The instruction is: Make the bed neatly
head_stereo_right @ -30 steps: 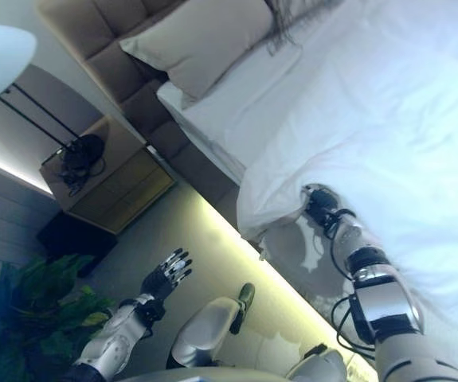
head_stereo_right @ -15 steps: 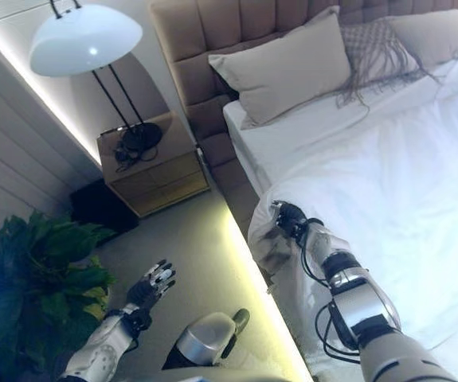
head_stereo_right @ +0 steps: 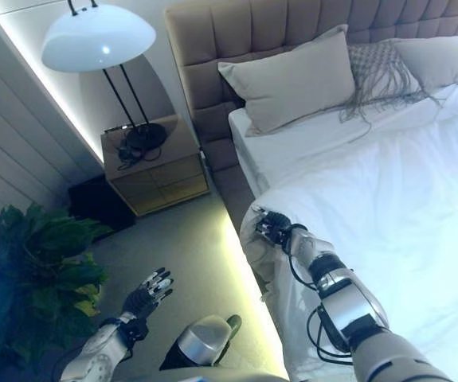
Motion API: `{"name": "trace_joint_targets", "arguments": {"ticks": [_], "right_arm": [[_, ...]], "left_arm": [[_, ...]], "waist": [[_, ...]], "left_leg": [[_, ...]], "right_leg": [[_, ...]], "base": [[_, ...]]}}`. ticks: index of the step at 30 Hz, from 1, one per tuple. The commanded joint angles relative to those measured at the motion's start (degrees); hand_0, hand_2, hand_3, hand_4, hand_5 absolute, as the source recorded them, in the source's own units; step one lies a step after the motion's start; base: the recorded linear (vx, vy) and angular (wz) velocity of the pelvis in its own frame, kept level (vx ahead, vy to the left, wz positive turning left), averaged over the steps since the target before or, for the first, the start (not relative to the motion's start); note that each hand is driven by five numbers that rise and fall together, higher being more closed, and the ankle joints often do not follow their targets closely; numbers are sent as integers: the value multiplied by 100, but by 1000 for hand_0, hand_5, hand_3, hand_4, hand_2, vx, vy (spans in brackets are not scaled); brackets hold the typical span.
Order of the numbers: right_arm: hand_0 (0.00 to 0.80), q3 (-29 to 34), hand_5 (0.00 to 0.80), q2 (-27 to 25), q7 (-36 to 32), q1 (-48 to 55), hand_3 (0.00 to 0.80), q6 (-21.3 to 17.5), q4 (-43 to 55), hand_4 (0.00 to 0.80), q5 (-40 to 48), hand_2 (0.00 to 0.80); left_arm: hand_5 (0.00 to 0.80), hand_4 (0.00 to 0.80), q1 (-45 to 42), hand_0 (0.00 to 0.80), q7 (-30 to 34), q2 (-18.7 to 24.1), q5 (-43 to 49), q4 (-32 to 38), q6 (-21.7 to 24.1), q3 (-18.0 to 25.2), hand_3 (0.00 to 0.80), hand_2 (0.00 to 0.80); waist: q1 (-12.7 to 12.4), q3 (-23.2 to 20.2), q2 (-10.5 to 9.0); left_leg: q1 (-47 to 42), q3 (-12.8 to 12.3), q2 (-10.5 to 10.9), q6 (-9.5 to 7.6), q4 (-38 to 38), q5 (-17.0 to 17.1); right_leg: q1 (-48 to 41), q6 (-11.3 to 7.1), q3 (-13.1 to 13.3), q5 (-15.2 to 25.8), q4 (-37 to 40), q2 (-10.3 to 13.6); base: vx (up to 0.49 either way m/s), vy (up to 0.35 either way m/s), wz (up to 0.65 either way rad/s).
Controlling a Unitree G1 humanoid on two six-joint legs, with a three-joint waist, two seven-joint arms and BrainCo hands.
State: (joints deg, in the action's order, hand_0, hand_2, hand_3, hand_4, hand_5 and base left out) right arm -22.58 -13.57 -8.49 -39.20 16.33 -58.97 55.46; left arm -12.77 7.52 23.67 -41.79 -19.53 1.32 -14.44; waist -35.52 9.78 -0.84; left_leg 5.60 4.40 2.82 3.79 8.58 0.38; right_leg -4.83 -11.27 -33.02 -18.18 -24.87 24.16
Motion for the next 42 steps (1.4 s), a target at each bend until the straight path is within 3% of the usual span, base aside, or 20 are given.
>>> {"name": "trace_joint_targets", "arguments": {"ticks": [1,6,10,13,16,21,26,29,34,38,42], "right_arm": [[0,-160,0,235,-297,-742,0,-93,356,0,125,0],[0,-258,0,291,-361,-705,0,70,411,0,-32,0],[0,-497,0,334,-770,-594,0,746,454,0,-282,0],[0,-663,0,437,-622,-393,0,996,441,0,-63,0],[0,-653,0,579,-560,-282,0,965,378,0,154,0],[0,-755,0,952,-305,395,0,1380,892,0,921,0],[0,-1158,0,1285,238,1234,0,1244,1593,0,1451,0],[0,-1316,0,1309,268,1454,0,886,1919,0,1546,0],[0,-1155,0,1135,485,1576,0,-478,2653,0,1398,0],[0,-557,0,723,710,2113,0,-1494,3379,0,713,0],[0,256,0,363,558,3095,0,-2177,4000,0,-403,0]], "left_arm": [[0,0,38,0,23,199,78,471,88,37,0,0],[0,0,103,0,-125,169,27,499,77,-24,0,0],[0,0,83,0,-94,220,5,517,96,80,0,0],[0,0,68,0,-91,241,93,605,22,148,0,0],[0,0,50,0,-75,220,147,590,41,150,0,0],[0,0,-27,0,-197,109,177,692,81,148,0,0],[0,0,-24,0,-450,-27,275,883,24,105,0,0],[0,0,-21,0,-549,-72,404,839,71,81,0,0],[0,0,-54,0,-565,-78,631,740,125,147,0,0],[0,0,-204,0,-514,-214,771,712,194,248,0,0],[0,0,-308,0,-624,-392,772,740,282,290,0,0]], "waist": [[-43,94,-260],[-10,145,-252],[-37,169,-274],[-71,184,-306],[-63,186,-300],[52,195,-267],[139,238,-256],[183,245,-270],[342,244,-318],[667,190,-318],[1135,114,-275]], "left_leg": [[314,-93,-323,149,533,163],[316,-162,-351,149,606,97],[291,-159,-355,153,609,94],[262,-128,-340,139,606,92],[212,-124,-334,119,628,60],[168,-137,-345,86,570,54],[173,-191,-399,74,539,49],[175,-225,-422,76,509,71],[99,-294,-451,71,454,85],[-40,-397,-465,-2,382,18],[-145,-533,-476,-121,284,-65]], "right_leg": [[-435,-353,42,2939,1914,269],[-420,-339,47,2919,1881,293],[-428,-326,20,2905,1825,323],[-444,-313,18,2905,1800,327],[-460,-287,5,2871,1740,322],[-391,-250,158,2833,1714,267],[-289,-255,278,2834,1707,234],[-247,-262,324,2836,1721,188],[-167,-268,381,2909,1681,155],[-13,-257,601,2954,1650,119],[193,-231,942,2944,1693,30]], "base": [[5,-22,-16],[5,-2,-10],[9,-8,0],[36,-55,0],[19,-42,0],[-16,-29,-1],[-41,-77,-5],[-41,-85,-6],[-34,-87,-8],[-46,-80,-11],[-94,-89,-32]]}}
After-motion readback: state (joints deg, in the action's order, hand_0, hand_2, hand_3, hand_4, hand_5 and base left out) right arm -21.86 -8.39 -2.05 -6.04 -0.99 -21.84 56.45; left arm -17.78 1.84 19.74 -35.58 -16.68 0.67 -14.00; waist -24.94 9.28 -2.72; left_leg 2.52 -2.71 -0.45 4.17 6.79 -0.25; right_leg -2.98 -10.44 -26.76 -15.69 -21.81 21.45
